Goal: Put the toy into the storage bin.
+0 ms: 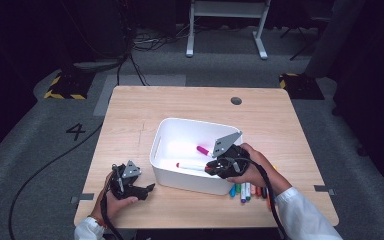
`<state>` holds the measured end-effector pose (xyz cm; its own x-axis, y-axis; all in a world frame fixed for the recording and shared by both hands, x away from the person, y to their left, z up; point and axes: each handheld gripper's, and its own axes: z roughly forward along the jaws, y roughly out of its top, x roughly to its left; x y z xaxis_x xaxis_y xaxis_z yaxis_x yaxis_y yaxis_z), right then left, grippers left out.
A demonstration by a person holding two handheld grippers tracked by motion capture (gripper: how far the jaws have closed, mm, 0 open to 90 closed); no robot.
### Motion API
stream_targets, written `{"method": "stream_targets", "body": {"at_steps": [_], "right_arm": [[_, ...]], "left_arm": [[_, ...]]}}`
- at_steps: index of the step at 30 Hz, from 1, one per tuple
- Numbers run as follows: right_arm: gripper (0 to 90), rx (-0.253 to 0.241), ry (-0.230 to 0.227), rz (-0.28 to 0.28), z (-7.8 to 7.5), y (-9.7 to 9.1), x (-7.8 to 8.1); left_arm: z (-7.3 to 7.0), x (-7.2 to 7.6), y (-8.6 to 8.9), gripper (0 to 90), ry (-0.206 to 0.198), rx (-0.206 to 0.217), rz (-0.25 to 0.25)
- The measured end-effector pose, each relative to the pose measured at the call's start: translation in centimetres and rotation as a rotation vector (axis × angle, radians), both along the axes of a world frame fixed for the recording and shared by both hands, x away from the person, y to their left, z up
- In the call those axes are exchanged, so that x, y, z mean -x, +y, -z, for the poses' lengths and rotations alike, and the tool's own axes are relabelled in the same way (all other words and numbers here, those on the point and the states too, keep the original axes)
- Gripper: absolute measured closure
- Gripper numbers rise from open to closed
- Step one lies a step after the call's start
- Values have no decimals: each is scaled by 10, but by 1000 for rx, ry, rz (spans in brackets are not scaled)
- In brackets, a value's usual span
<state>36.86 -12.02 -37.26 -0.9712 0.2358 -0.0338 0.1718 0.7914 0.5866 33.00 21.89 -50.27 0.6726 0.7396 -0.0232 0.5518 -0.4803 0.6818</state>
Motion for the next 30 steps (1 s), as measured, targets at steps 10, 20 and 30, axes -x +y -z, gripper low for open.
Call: {"method": "stream_targets", "body": {"at_steps": [10,20,30], "right_arm": [[704,-7,-16,8,0,0,1],[592,-111,-59,108,-13,-19,0],[424,-192,-204,257,-34,-63,16]], "left_arm": [[0,0,0,155,0,1,0],[0,0,0,154,0,1,0],[0,0,0,154,0,1,-1]]}}
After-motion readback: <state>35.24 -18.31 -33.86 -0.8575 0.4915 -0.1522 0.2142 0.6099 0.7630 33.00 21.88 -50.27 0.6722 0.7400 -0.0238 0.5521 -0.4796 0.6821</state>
